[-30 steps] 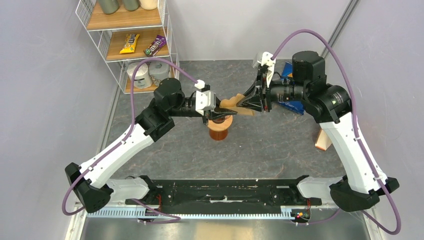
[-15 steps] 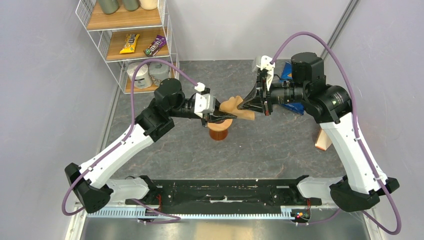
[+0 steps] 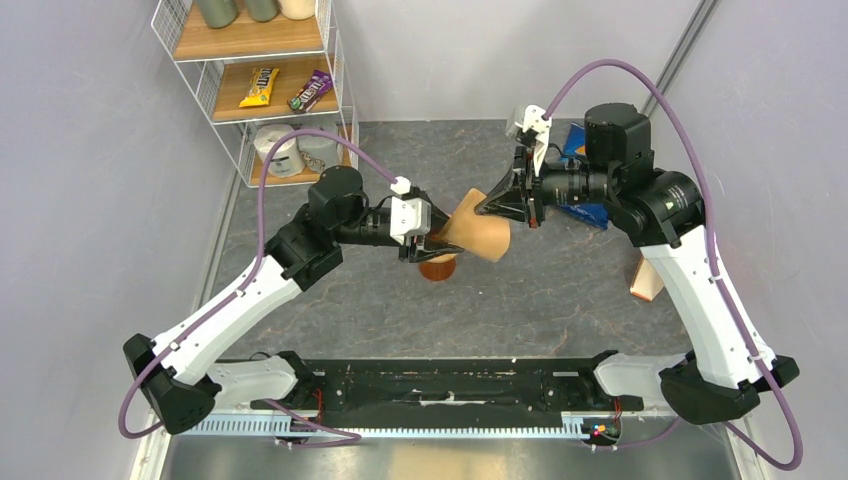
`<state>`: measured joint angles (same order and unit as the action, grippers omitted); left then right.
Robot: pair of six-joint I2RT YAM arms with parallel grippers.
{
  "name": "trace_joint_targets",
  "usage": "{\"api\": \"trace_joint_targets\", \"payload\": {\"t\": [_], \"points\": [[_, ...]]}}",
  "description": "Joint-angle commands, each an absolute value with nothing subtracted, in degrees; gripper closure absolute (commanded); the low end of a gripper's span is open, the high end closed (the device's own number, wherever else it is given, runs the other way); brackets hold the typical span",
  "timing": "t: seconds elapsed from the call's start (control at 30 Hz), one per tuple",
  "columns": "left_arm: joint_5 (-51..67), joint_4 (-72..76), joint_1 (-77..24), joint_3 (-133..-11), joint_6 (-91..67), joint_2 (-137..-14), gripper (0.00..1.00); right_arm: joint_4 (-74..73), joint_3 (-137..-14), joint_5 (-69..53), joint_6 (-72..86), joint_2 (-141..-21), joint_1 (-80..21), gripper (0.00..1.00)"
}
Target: Place the coffee filter in the dripper
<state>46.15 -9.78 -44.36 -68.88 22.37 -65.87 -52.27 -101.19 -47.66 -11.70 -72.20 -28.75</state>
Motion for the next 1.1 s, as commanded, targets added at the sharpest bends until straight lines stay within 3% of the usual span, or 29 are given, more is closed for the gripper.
{"api": "trace_joint_targets", "payload": {"t": [0.0,0.1,0.13,0.2,0.27,0.53,0.87,1.07], "points": [[43.88,-11.35,-43.87,-67.44,26.26,-64.39,0.52,-48.65,-102.18,-46.75,-9.20,-70.77,-28.59,1.00],[43.96,-11.77,-43.77,-67.36,26.27,-64.57,0.51,-47.73,-100.52,-48.35,-11.64,-69.49,-28.55,1.00],[44.32,-12.63,-43.77,-67.60,26.45,-64.56,0.45,-47.72,-99.86,-49.02,-13.88,-68.85,-28.56,1.00],[46.08,-15.77,-43.77,-68.56,27.51,-64.60,0.21,-47.87,-99.29,-49.54,-16.93,-68.19,-28.57,1.00],[47.61,-17.99,-43.76,-69.58,27.39,-64.90,0.13,-48.63,-99.34,-50.96,-19.38,-68.03,-28.61,1.00],[45.93,-18.38,-42.79,-69.72,22.47,-63.72,0.10,-53.49,-104.13,-44.67,-13.80,-72.60,-28.61,1.00],[44.48,-11.13,-15.06,-65.23,-8.29,-58.60,0.08,-69.77,-120.92,-31.31,-1.39,-88.44,-28.96,1.00],[39.05,-7.87,-11.69,-60.42,-13.49,-54.79,0.07,-77.99,-133.00,-27.63,2.23,-100.45,-30.15,1.00]]}}
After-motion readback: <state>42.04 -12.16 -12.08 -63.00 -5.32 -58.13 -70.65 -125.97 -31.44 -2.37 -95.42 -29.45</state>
